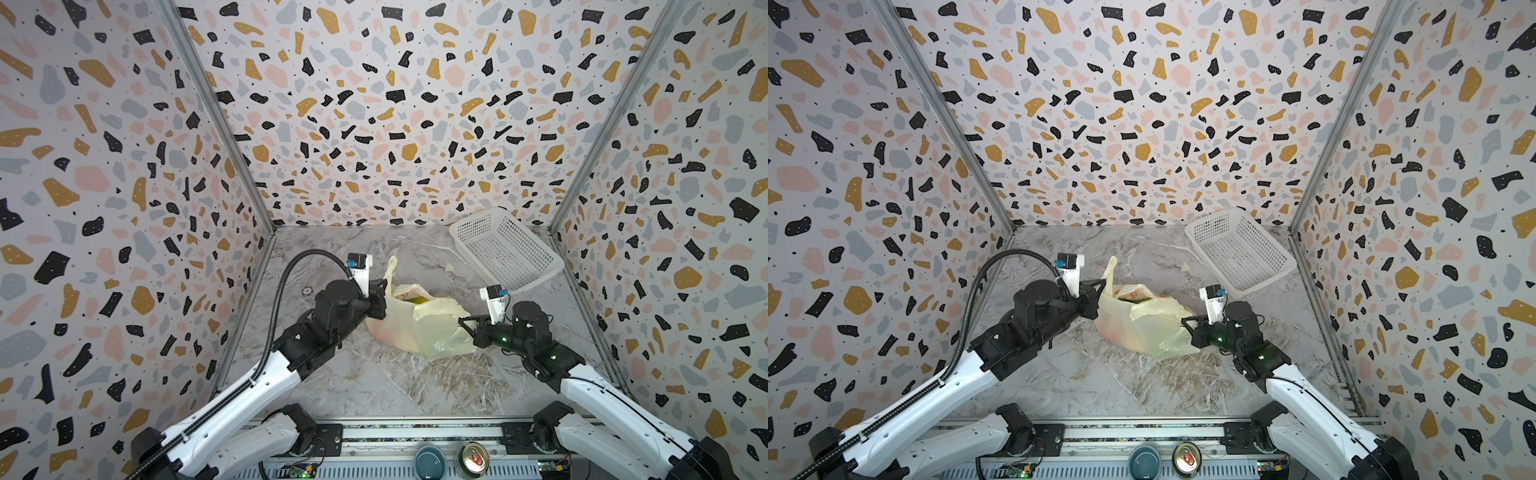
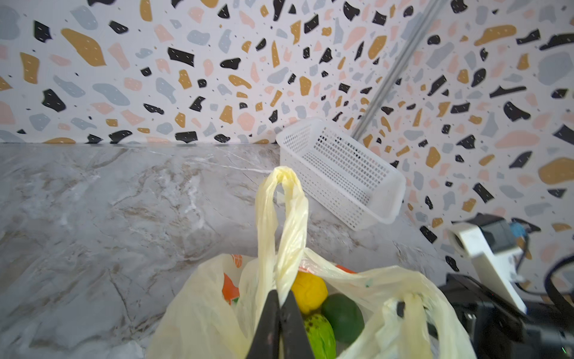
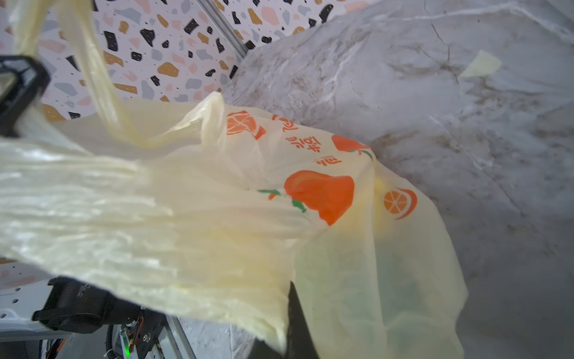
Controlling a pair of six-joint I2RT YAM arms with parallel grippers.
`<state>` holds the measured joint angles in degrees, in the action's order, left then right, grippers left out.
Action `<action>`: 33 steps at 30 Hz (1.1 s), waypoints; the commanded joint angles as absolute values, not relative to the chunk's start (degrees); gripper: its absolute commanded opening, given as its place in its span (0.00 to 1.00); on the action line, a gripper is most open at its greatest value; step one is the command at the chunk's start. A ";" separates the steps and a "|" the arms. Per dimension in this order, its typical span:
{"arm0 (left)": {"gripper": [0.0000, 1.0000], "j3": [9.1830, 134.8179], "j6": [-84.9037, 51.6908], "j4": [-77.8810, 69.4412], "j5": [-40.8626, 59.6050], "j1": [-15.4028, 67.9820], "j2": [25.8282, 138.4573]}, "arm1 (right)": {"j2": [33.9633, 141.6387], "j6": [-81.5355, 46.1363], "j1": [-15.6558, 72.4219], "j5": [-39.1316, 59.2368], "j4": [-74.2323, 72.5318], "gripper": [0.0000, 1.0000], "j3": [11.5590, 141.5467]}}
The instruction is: Untie the knot of the plastic bag and take out the fruit
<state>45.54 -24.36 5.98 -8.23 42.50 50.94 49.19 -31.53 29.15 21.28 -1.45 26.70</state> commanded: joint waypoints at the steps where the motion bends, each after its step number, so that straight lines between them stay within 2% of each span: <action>1: 0.00 38.76 -24.34 -1.73 -12.22 44.16 44.77 | 48.86 -34.88 29.09 16.62 5.77 0.02 24.97; 5: 0.00 34.37 -25.62 -2.83 -13.85 46.10 40.81 | 49.93 -34.26 29.09 17.03 8.86 0.12 26.47; 7: 0.00 33.51 -25.75 -3.68 -13.89 46.74 40.34 | 49.67 -33.63 29.39 17.32 10.26 0.25 27.63; 8: 0.00 33.19 -25.75 -3.97 -13.80 47.08 40.47 | 49.42 -33.02 29.59 17.44 11.82 0.38 28.83; 9: 0.00 32.98 -25.80 -4.41 -13.63 47.31 40.59 | 49.19 -32.50 29.91 17.62 13.31 0.45 29.99; 12: 0.00 32.81 -25.72 -5.66 -13.70 48.09 41.03 | 47.51 -31.00 31.18 17.15 19.01 0.54 34.40; 18: 0.00 32.96 -24.94 -7.51 -14.13 48.76 40.10 | 43.54 -29.58 33.58 14.57 27.20 0.66 45.46; 25: 0.00 33.11 -24.70 -8.05 -13.29 49.12 40.39 | 51.23 -26.47 35.84 20.94 26.06 0.72 56.76; 33: 0.00 34.26 -23.92 -7.94 -13.35 49.31 40.40 | 64.83 -15.55 47.84 9.33 31.51 0.89 70.07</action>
